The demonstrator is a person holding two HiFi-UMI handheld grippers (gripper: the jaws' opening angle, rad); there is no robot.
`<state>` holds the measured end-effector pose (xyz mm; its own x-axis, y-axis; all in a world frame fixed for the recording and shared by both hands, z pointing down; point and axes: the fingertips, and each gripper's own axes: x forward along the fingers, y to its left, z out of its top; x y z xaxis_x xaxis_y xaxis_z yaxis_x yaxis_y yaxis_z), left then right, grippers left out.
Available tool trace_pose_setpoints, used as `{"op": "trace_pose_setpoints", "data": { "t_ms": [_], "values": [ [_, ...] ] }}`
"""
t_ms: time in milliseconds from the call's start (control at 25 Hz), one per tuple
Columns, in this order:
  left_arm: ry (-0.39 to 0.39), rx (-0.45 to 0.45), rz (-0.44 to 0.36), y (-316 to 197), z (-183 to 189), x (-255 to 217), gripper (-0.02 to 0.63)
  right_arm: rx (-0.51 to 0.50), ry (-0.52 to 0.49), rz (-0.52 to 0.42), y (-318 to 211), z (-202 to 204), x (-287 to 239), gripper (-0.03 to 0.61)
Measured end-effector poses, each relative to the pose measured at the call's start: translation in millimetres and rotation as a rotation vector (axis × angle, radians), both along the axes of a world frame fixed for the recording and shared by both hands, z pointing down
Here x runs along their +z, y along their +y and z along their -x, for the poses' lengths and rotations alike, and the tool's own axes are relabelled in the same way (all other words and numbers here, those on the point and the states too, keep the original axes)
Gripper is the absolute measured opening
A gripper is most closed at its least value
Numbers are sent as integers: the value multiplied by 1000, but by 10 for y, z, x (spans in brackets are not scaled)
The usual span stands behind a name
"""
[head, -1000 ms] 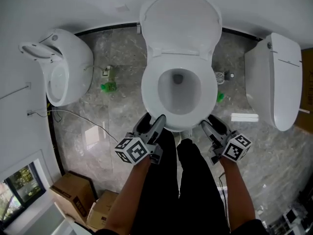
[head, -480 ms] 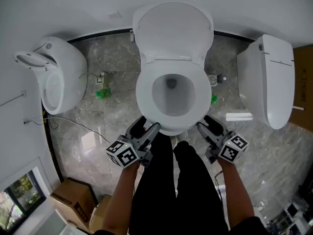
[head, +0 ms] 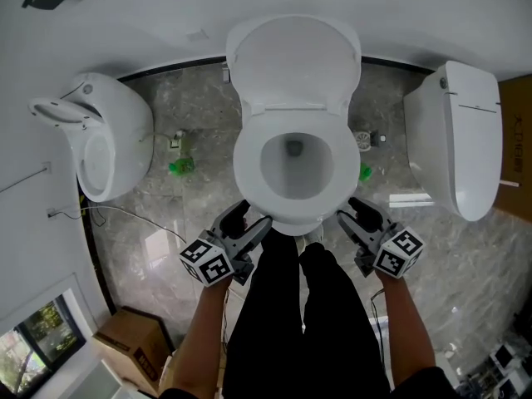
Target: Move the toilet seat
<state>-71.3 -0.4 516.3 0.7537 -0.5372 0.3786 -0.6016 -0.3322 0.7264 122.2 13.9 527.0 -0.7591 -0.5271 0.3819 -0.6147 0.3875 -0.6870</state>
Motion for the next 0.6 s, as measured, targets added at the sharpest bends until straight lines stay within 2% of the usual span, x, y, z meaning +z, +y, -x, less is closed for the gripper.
{"op": "trace_pose_setpoints", "data": {
  "t_ms": [200,600],
  "values": [
    [-9,17,-26,-92,-6,-55,345,-29,44,-62,-120,7,-96,210],
    [0,11,-37,-201,-1,-126,345,11,57,-57,-228,15,-172,213]
  ]
}}
